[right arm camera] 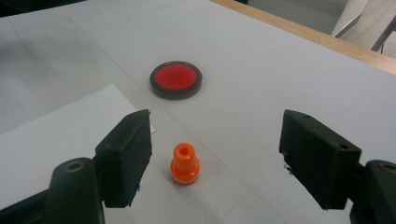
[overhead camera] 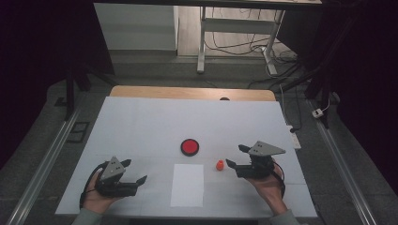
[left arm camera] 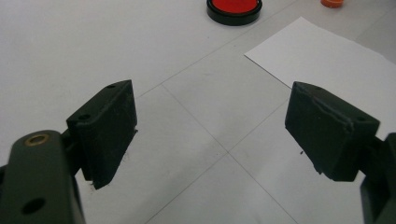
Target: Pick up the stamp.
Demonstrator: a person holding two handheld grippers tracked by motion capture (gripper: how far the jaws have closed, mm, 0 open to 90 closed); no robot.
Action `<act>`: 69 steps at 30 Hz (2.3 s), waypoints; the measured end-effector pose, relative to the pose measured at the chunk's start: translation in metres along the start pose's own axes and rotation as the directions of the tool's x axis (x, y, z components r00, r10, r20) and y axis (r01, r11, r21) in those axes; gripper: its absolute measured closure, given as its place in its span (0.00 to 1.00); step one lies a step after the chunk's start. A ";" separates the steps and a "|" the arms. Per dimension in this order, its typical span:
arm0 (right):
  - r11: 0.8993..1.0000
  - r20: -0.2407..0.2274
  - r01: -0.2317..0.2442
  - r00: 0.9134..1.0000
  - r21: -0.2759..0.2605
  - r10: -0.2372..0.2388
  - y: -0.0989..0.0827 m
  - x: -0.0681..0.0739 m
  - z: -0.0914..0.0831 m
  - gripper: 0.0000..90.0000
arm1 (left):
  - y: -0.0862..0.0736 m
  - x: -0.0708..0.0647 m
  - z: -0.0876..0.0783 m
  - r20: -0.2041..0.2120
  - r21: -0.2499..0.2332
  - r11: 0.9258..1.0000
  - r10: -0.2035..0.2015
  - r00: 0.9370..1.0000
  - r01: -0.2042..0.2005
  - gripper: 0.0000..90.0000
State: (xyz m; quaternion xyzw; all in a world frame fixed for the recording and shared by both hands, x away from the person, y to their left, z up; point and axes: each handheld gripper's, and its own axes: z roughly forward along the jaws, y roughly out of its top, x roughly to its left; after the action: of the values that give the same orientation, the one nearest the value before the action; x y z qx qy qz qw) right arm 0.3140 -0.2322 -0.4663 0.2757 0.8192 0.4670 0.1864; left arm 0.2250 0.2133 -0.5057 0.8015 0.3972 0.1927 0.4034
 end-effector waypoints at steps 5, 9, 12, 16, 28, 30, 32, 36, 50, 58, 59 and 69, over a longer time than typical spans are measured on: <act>1.000 -0.007 0.007 1.000 0.012 -0.007 0.006 0.004 0.008 0.28 | 0.000 0.000 0.000 -0.002 0.001 1.000 -0.001 1.000 0.001 0.19; 1.000 -0.013 0.018 1.000 0.024 -0.017 0.008 0.007 0.013 0.28 | 0.000 0.000 0.001 -0.004 0.006 1.000 0.001 1.000 -0.001 0.19; 0.999 -0.020 0.020 1.000 0.045 -0.019 0.008 0.008 0.017 0.28 | 0.000 0.000 0.001 -0.005 0.006 1.000 0.003 1.000 -0.003 0.19; 0.998 -0.020 0.025 1.000 0.056 -0.023 0.008 0.009 0.022 0.29 | 0.000 0.000 0.001 -0.004 0.002 1.000 -0.002 1.000 0.002 0.19; 0.995 -0.036 0.004 0.999 0.103 -0.001 0.002 0.009 0.044 0.31 | 0.000 0.000 0.002 -0.007 0.007 1.000 0.003 1.000 -0.003 0.19; 0.992 -0.030 0.016 0.999 0.122 -0.012 -0.001 0.011 0.048 0.33 | 0.000 -0.001 0.001 -0.006 0.006 1.000 0.004 1.000 -0.004 0.19; 0.992 -0.034 0.020 0.999 0.125 -0.016 -0.003 0.010 0.049 0.33 | 0.000 -0.001 0.001 -0.005 0.006 1.000 0.006 1.000 -0.006 0.19; 0.989 -0.038 0.027 0.999 0.145 -0.022 -0.007 0.011 0.054 0.37 | 0.000 -0.001 0.001 -0.004 0.005 1.000 0.009 1.000 -0.009 0.19; 0.983 -0.045 0.033 0.999 0.181 -0.026 -0.013 0.010 0.058 0.51 | 0.000 -0.002 0.001 -0.004 0.007 1.000 0.015 1.000 -0.015 0.19; 0.979 -0.040 0.046 0.998 0.198 -0.039 -0.016 0.011 0.060 0.62 | 0.000 -0.002 0.002 -0.002 0.008 1.000 0.015 1.000 -0.015 0.19; 0.979 -0.039 0.048 0.998 0.199 -0.041 -0.016 0.011 0.060 0.63 | 0.000 -0.002 0.002 -0.002 0.008 1.000 0.016 1.000 -0.016 0.19; 0.977 -0.042 0.048 0.998 0.208 -0.040 -0.018 0.011 0.060 0.70 | 0.000 -0.002 0.001 -0.001 0.010 1.000 0.018 1.000 -0.018 0.19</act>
State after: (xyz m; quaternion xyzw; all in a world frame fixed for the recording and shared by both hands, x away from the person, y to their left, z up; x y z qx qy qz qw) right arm 0.3346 -0.1926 -0.5121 0.2667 0.8731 0.3790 0.1513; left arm 0.2251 0.2110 -0.5063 0.8068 0.3913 0.1948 0.3975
